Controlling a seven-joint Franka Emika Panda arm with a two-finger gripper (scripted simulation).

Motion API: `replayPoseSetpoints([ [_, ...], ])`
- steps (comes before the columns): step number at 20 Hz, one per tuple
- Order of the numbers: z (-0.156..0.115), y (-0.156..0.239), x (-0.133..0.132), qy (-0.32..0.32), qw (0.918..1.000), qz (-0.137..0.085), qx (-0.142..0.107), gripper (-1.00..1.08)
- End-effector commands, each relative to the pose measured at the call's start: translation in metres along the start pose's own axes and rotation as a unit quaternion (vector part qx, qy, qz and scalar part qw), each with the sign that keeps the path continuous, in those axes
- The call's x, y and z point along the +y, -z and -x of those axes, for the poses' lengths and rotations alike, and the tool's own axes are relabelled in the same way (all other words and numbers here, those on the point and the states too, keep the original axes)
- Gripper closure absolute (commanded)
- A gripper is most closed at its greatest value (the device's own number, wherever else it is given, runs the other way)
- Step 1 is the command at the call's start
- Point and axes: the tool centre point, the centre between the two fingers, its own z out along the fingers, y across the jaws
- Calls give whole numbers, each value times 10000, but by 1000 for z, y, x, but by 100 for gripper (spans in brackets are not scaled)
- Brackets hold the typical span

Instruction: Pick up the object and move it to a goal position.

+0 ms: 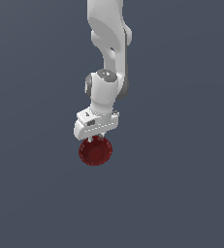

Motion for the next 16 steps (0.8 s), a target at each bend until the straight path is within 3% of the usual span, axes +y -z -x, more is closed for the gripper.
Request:
replayPoseSetpoints([
  [1, 5, -6, -4, 490, 9987, 116, 102, -20],
  [6, 14, -17, -16, 1456, 9884, 284, 315, -20],
  [16, 30, -28, -45, 2899, 9536, 403, 705, -20],
])
